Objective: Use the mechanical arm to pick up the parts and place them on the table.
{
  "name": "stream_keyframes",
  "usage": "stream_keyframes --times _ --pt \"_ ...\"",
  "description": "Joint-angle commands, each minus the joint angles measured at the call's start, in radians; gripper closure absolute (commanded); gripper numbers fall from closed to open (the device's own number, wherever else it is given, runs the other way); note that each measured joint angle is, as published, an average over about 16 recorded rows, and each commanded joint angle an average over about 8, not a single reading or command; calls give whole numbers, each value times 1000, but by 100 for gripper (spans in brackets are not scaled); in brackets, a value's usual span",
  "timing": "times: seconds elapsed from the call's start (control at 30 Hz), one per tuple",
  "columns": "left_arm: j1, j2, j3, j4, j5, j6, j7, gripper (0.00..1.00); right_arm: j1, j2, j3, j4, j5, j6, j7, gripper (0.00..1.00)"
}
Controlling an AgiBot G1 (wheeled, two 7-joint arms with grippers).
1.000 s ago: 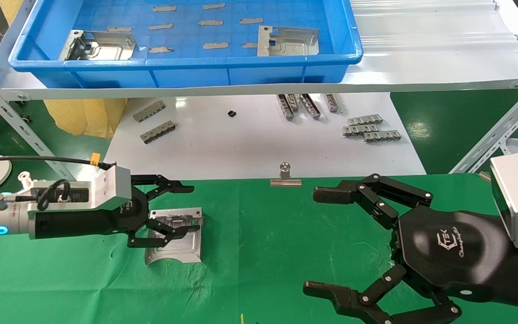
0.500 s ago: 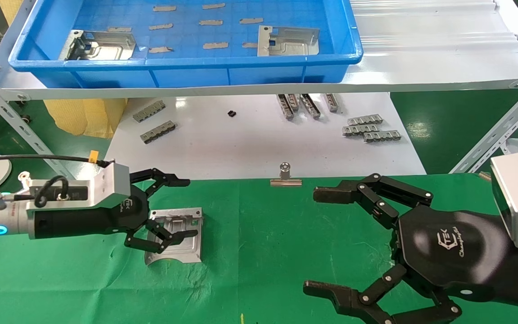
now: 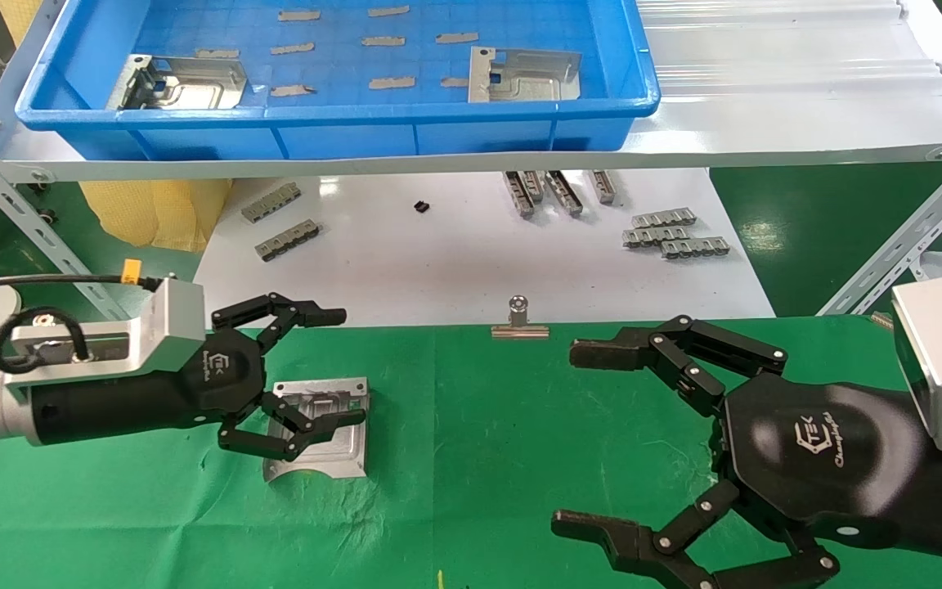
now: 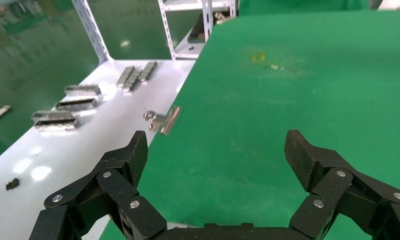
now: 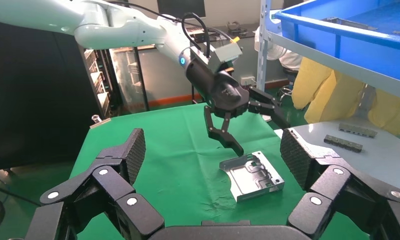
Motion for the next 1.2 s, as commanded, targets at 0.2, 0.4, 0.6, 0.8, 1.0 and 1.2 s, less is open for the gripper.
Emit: stream_keyframes --times 0.2,0.4,0.6,0.8,1.0,1.2 --pt "71 -50 -62 -152 -40 -13 -105 0 0 0 0 0 0 0 0 0" --pt "132 -92 -114 -282 -74 -23 -194 0 0 0 0 0 0 0 0 0" --pt "193 -135 -167 -413 -108 -34 -284 0 0 0 0 0 0 0 0 0" --pt "254 -177 -220 -543 -142 -45 -374 0 0 0 0 0 0 0 0 0" --pt "315 -220 -273 -673 -176 -56 -464 0 0 0 0 0 0 0 0 0" --pt "376 -262 -325 -803 -210 -66 -553 0 0 0 0 0 0 0 0 0"
